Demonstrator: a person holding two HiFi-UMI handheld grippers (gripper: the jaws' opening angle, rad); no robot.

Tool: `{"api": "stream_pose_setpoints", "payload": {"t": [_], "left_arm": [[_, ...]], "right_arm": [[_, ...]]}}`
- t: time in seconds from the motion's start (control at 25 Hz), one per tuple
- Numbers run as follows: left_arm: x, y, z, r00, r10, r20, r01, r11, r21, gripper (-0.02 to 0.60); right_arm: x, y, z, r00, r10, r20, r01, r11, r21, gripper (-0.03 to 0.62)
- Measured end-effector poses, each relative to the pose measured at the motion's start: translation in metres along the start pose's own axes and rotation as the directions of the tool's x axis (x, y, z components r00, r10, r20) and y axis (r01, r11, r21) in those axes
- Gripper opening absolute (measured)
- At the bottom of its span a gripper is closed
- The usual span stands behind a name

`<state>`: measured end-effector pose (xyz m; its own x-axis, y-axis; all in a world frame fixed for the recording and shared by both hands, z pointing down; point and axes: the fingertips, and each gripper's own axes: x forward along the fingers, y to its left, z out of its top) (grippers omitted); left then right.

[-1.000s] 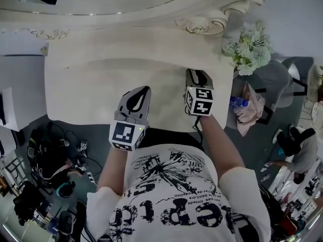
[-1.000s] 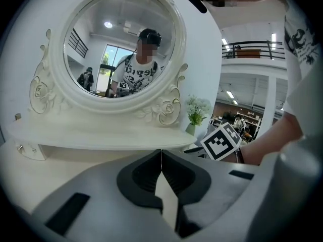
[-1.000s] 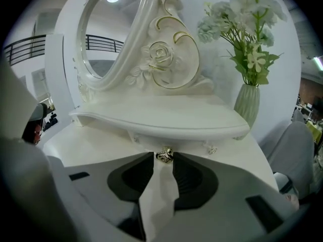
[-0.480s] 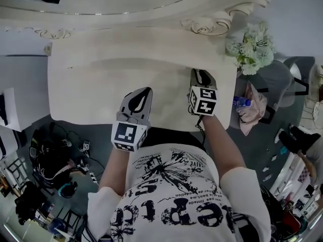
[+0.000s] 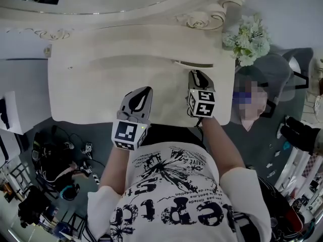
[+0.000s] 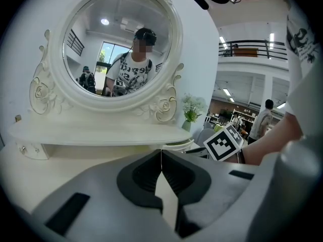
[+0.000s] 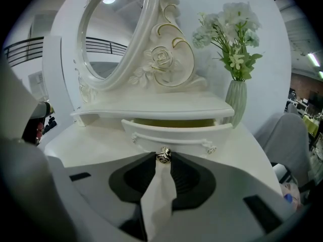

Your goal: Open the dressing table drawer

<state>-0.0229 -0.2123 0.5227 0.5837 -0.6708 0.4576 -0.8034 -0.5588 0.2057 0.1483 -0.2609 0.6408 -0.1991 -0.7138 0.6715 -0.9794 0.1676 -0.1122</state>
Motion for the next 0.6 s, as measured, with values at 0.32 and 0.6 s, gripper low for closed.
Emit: {"api": "stream_pose_setpoints", "payload": {"t": [0.32,0.6], "left_arm": [[-0.008,-0.009,-0.007,1.000,-0.021,-0.012,0.021,1.000,0.010,0.020],[-0.008,-0.015,-0.010,0.999,-0.033,-0.014,0.033,0.999,0.019,0.020]], "right_arm": [[-0.015,0.006,-0.016,1.000,0.002,-0.011,-0.002,1.000,0.006,0.103],[-0.022,0.007,-0.024,1.000,0.008,-0.009,-0.007,1.000,0.006,0.103]]}}
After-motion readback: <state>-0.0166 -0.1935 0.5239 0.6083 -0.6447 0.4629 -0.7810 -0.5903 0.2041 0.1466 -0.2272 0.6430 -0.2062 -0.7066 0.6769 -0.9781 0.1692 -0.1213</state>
